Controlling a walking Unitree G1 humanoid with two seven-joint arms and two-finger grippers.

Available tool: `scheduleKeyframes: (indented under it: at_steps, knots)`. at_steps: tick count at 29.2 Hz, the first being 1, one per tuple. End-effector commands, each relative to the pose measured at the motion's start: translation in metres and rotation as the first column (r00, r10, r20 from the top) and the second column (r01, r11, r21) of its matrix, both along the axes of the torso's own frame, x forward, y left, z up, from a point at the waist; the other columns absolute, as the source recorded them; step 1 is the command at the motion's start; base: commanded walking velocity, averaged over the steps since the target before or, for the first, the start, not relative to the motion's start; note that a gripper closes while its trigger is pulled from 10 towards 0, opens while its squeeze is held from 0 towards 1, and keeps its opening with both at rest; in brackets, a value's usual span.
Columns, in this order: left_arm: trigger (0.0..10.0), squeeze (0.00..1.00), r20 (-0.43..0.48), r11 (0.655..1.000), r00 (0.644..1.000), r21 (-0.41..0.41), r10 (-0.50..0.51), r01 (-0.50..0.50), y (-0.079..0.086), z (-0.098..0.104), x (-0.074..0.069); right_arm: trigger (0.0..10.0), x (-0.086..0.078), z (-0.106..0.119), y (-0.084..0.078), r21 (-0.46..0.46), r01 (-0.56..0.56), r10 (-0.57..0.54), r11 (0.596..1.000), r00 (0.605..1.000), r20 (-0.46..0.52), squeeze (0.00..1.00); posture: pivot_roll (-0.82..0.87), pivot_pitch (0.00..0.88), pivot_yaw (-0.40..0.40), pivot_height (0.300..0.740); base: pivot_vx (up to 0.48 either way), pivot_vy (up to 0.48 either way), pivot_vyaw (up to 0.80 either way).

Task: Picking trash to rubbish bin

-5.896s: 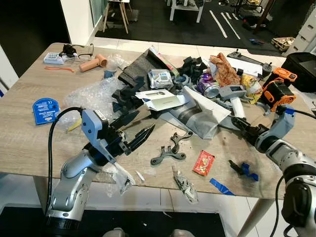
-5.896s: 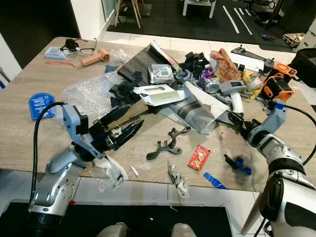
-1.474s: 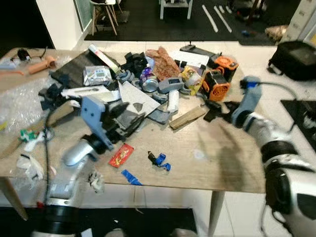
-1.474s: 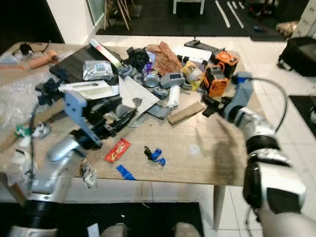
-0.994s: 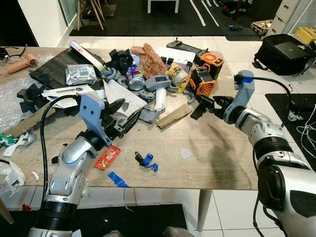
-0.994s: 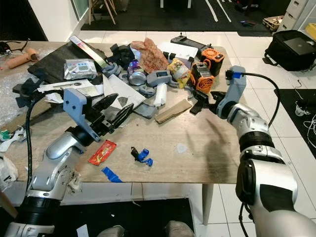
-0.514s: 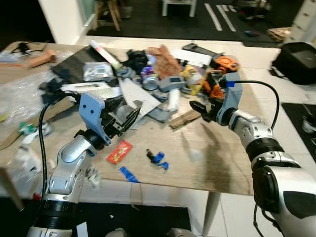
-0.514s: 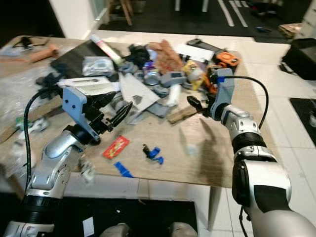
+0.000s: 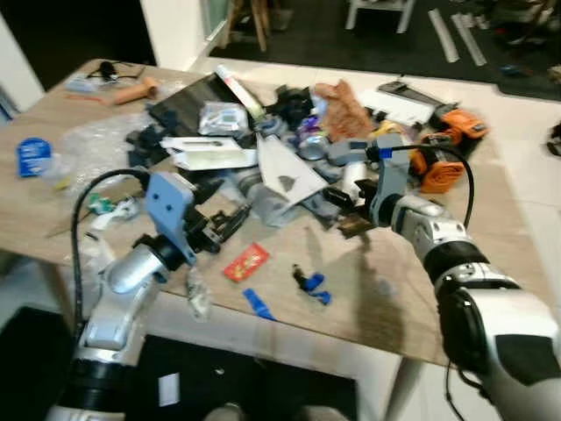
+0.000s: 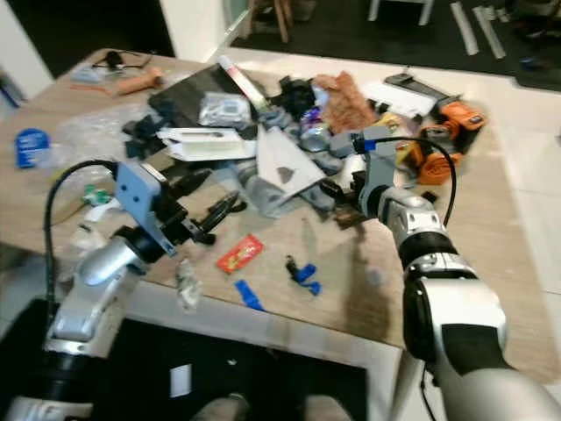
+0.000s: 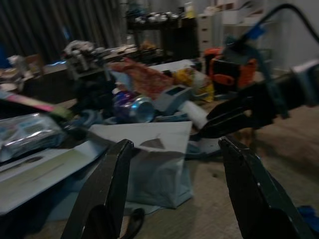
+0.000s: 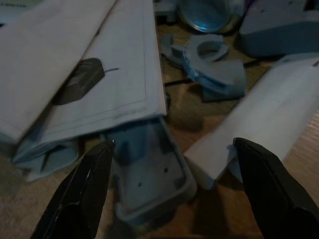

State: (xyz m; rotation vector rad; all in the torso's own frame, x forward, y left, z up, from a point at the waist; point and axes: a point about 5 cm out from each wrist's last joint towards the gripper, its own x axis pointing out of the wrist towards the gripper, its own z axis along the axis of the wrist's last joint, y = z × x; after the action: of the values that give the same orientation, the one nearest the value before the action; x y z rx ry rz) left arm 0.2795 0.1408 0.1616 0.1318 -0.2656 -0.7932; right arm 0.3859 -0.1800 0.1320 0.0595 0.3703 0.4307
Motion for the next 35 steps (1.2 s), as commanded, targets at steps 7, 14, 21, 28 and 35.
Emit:
scheduleKeyframes:
  at_steps: [7,14,21,28,35]
  knots:
    - [10.0,0.00,0.028,0.990,0.993,0.086,-0.113,0.110,-0.006,-0.001,-0.007,10.0,-0.007,-0.015,-0.007,-0.021,0.040,-0.042,0.999,0.994,-0.105,0.00,-0.07,0.000,-0.043,0.740,0.000,0.000,0.00]
    - [10.0,0.00,0.052,0.972,0.978,0.136,-0.200,0.191,-0.011,-0.002,-0.011,10.0,-0.007,-0.016,-0.004,0.075,0.062,-0.051,0.995,0.988,-0.147,0.00,-0.07,0.000,-0.042,0.740,0.000,0.000,0.00]
    - [10.0,0.00,0.043,0.955,0.966,0.167,-0.256,0.246,-0.012,-0.008,-0.016,10.0,-0.005,-0.010,0.002,0.128,0.048,-0.029,0.991,0.989,-0.148,0.00,-0.07,0.000,-0.046,0.740,0.000,0.000,0.00]
    - [10.0,0.00,0.026,0.942,0.958,0.193,-0.285,0.275,-0.018,-0.017,-0.019,0.5,-0.007,-0.017,0.000,0.114,0.081,-0.060,0.990,0.983,-0.176,0.00,-0.07,0.000,-0.046,0.740,0.000,0.000,0.00]
    - [10.0,0.00,0.023,0.941,0.956,0.186,-0.292,0.283,-0.018,-0.018,-0.019,0.0,-0.008,-0.018,-0.001,0.116,0.084,-0.062,0.990,0.981,-0.183,0.00,-0.07,0.000,-0.047,0.740,0.000,0.000,0.00]
